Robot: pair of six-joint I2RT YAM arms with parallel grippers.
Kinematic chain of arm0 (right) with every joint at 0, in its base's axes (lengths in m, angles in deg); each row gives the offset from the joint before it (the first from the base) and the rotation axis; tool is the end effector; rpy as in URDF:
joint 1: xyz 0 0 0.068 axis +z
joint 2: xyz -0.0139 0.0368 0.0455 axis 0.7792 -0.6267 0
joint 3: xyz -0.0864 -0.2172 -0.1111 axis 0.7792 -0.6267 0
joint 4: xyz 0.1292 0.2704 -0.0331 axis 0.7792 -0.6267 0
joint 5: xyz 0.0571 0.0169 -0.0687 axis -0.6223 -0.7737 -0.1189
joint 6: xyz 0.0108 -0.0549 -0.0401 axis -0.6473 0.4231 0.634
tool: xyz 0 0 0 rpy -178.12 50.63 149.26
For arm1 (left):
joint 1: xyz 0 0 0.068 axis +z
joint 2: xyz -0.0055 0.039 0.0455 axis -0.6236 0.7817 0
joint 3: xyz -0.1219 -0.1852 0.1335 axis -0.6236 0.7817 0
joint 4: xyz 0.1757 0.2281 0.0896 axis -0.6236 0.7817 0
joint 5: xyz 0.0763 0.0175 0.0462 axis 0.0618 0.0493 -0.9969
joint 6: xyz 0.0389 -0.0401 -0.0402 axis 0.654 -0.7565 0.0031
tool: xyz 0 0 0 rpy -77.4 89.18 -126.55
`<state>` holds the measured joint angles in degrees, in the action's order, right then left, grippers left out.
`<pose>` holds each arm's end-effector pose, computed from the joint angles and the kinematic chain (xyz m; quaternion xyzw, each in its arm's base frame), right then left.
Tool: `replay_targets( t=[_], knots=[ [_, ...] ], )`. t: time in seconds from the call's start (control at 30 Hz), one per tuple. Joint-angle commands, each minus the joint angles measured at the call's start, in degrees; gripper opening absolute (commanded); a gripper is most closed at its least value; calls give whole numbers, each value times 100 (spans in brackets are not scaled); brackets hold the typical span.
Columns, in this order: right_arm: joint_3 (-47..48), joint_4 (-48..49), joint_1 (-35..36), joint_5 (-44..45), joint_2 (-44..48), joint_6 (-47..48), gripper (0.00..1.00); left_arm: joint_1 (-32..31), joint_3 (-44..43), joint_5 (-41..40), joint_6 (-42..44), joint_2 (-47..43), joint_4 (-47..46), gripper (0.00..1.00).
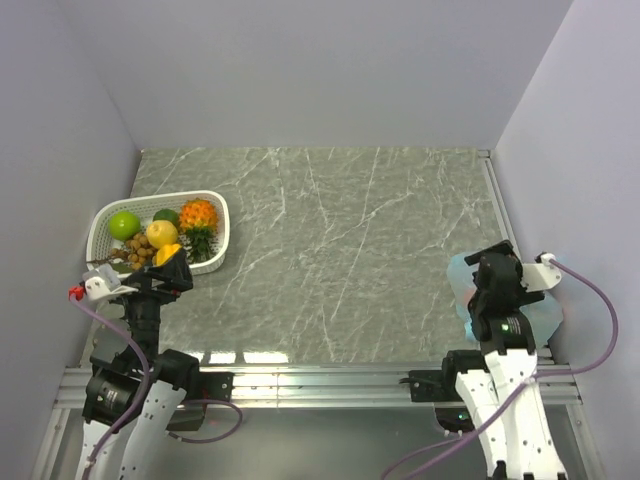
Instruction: Untie the knot of the plastic bag and take out the fruit
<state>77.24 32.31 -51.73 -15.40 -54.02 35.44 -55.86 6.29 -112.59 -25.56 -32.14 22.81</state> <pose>0.1856 -0.0336 0.2580 0.4541 0.6957 -0.0548 0.5539 0.1086 -0.0093 0.3333 -0.2371 0.6197 -0.1703 0.7285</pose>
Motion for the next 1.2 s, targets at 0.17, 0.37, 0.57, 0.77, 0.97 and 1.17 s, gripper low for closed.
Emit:
replay_targets(
  t=[0.17, 0.37, 0.57, 0.77, 0.97, 1.17],
  knots=[
    [51, 438, -96, 1210, -1856, -980, 99, -118, -40, -159, 13, -979, -140, 99],
    [-89, 878, -333, 676, -2630, -1182, 75, -135, -58, -212, 5, -979, -96, 99],
    [-37, 1027, -290, 429, -2754, -771, 26, -135, -14, -160, 40, -979, -184, 99],
    [51, 1651, 683, -63, -2244, 670, 0, -127, 48, -19, 92, -952, -350, 99],
    [306, 2090, 1775, -1107, -2120, 1419, 0, -127, 118, 332, 163, -724, -579, 99],
    [877, 2126, 3619, -1023, -2805, 1341, 0, -135, 101, 754, 215, -92, -649, 99]
  ],
)
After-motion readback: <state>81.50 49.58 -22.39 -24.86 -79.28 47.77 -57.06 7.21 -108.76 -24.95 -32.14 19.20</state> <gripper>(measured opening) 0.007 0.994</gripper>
